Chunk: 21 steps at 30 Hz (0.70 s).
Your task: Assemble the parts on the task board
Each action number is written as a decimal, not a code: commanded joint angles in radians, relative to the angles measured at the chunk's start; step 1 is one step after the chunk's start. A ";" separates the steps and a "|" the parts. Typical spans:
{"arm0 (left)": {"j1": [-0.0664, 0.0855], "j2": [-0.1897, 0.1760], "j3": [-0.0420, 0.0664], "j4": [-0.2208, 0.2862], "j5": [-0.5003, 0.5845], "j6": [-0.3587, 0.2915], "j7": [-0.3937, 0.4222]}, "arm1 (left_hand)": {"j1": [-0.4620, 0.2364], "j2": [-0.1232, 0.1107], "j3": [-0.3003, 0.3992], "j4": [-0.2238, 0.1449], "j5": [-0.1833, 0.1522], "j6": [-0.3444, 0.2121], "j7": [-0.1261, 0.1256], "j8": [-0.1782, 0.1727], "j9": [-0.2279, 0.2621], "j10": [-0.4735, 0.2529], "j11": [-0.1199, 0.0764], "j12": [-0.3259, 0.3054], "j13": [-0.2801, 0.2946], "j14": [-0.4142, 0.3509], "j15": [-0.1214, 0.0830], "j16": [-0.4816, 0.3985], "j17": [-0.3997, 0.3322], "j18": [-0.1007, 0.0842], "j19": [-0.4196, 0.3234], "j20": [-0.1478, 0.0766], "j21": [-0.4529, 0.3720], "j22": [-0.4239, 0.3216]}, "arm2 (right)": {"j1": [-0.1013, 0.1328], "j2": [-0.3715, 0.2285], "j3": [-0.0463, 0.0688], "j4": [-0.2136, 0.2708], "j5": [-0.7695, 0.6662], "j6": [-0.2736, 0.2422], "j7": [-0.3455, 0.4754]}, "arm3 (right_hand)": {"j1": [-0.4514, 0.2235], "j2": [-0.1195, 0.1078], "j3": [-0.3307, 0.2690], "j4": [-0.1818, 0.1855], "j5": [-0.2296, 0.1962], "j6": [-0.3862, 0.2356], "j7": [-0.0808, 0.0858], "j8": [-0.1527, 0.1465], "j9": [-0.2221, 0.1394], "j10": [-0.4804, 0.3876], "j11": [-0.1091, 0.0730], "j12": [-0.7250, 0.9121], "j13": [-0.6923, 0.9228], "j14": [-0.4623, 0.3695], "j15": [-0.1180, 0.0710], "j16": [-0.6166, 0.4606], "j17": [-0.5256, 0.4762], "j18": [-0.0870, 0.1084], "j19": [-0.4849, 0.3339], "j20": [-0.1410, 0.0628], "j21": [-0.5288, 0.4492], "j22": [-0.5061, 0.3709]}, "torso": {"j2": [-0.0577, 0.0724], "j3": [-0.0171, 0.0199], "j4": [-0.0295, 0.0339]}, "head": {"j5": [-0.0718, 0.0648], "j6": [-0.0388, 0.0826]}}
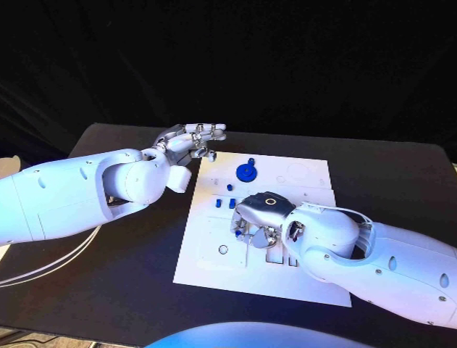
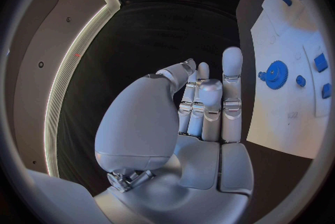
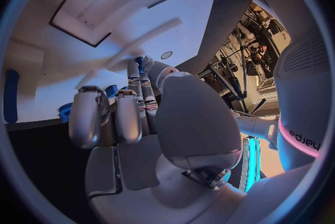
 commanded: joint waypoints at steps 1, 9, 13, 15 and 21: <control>0.001 0.002 0.001 0.003 -0.004 0.023 0.000 | -0.001 0.003 -0.007 -0.001 0.000 -0.006 0.004 -0.006 -0.001 -0.005 0.000 0.003 0.001 -0.006 0.002 -0.005 -0.001 0.020 -0.010 0.000 -0.003 -0.001 | -0.003 0.000 -0.004 -0.005 -0.011 0.036 -0.028 | -0.026 -0.013 -0.016 0.006 0.003 -0.036 0.008 -0.006 -0.012 -0.038 0.011 -0.002 -0.003 0.056 0.016 -0.004 -0.007 0.019 -0.004 0.010 -0.011 -0.008 | -0.001 0.0003 0.0002 | 0.001 0.000; 0.001 0.002 0.001 0.002 -0.004 0.023 -0.002 | -0.001 0.003 -0.007 -0.001 0.000 -0.006 0.004 -0.006 -0.001 -0.005 0.000 0.003 0.001 -0.006 0.002 -0.005 -0.001 0.020 -0.010 0.000 -0.003 -0.001 | -0.003 -0.010 -0.005 -0.002 -0.010 -0.048 -0.032 | -0.034 -0.034 -0.088 0.007 0.003 -0.156 0.023 -0.004 -0.041 -0.244 0.052 0.010 0.000 0.041 0.049 -0.051 -0.063 0.051 -0.070 0.042 -0.121 -0.166 | 0.000 0.0014 0.0000 | -0.001 0.002; 0.001 0.002 0.001 0.002 -0.004 0.025 -0.004 | -0.001 0.003 -0.007 -0.001 0.000 -0.006 0.004 -0.006 -0.001 -0.005 0.000 0.003 0.001 -0.006 0.002 -0.005 -0.001 0.020 -0.010 0.000 -0.003 -0.001 | -0.003 -0.033 -0.004 0.015 -0.005 -0.097 -0.017 | -0.027 -0.028 -0.098 0.007 0.003 -0.155 0.027 -0.002 -0.041 -0.234 0.049 0.025 0.003 0.040 0.047 -0.055 -0.070 0.051 -0.066 0.043 -0.122 -0.167 | 0.000 0.0018 0.0012 | -0.002 0.004; 0.001 0.000 0.001 0.002 -0.004 0.026 -0.005 | -0.001 0.003 -0.008 -0.001 0.000 -0.006 0.004 -0.006 -0.001 -0.005 0.001 0.004 0.001 -0.007 0.002 -0.006 -0.002 0.020 -0.011 0.000 -0.006 -0.003 | -0.003 -0.052 -0.003 0.031 -0.001 -0.124 -0.008 | -0.023 -0.025 -0.104 0.007 0.003 -0.151 0.028 -0.001 -0.040 -0.226 0.046 0.035 0.004 0.038 0.045 -0.060 -0.076 0.051 -0.064 0.042 -0.123 -0.168 | 0.000 0.0011 0.0004 | -0.003 0.005; 0.001 -0.004 0.001 0.002 -0.004 0.027 -0.008 | -0.001 0.003 -0.008 -0.001 0.000 -0.006 0.004 -0.006 -0.001 -0.005 0.001 0.004 0.001 -0.007 0.002 -0.006 -0.002 0.020 -0.011 0.000 -0.006 -0.003 | 0.004 -0.145 0.016 0.098 0.044 -0.166 0.010 | -0.015 -0.016 -0.113 0.006 0.004 -0.134 0.028 0.003 -0.038 -0.187 0.036 0.069 0.006 0.036 0.037 -0.071 -0.092 0.050 -0.056 0.036 -0.125 -0.169 | -0.001 0.0005 -0.0006 | -0.007 0.008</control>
